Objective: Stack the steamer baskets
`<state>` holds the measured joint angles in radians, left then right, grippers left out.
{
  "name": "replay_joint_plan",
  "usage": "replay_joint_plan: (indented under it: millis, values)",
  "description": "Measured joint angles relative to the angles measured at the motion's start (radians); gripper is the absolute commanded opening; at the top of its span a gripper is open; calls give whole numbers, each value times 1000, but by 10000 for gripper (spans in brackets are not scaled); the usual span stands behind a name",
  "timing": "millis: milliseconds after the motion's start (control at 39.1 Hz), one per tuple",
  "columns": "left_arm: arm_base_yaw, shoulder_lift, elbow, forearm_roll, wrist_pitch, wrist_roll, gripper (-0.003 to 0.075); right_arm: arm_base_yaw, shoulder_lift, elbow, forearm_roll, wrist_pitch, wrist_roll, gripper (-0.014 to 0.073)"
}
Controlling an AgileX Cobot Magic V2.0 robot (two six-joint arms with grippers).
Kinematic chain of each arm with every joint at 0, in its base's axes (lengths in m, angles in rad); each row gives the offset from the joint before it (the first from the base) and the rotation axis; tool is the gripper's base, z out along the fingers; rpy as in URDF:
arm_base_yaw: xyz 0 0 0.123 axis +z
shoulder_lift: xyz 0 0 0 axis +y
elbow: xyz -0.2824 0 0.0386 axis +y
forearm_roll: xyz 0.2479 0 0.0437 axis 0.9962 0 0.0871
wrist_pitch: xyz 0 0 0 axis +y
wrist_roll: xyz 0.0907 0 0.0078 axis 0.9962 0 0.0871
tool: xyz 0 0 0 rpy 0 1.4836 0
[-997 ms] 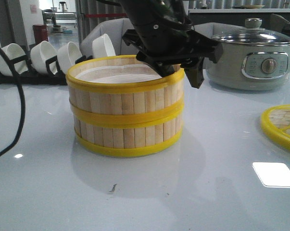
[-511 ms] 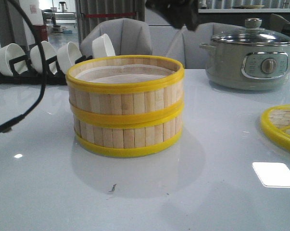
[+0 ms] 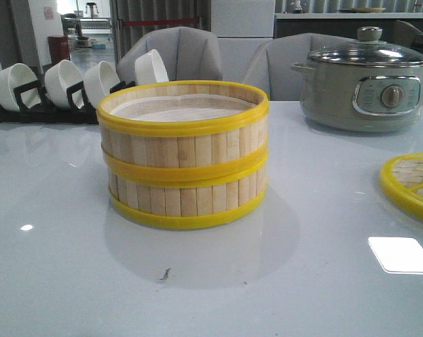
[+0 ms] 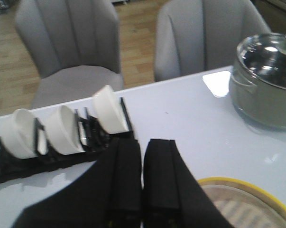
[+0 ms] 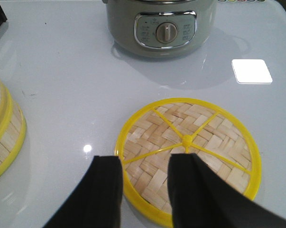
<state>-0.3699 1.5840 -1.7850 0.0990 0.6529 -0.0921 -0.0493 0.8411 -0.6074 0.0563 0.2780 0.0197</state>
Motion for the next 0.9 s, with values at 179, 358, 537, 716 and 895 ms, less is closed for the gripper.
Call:
replay_joint_plan:
  millis: [179,358,537,716,895]
  values:
    - [137,-154,135,-35,-17,0,94,0,0,0,24,14,0,351]
    - [226,-373,415,-84,-102,0,94,0,0,0,32,16,0,351]
    - [228,-555,663,-90,-157,0,94,0,0,0,43,18,0,351]
    - [228,-722,911,-90,-227,0,94,0,0,0,54,26,0,351]
    - [207,-857,1122,-99,-311,0,94,0,0,0,56,30,0,351]
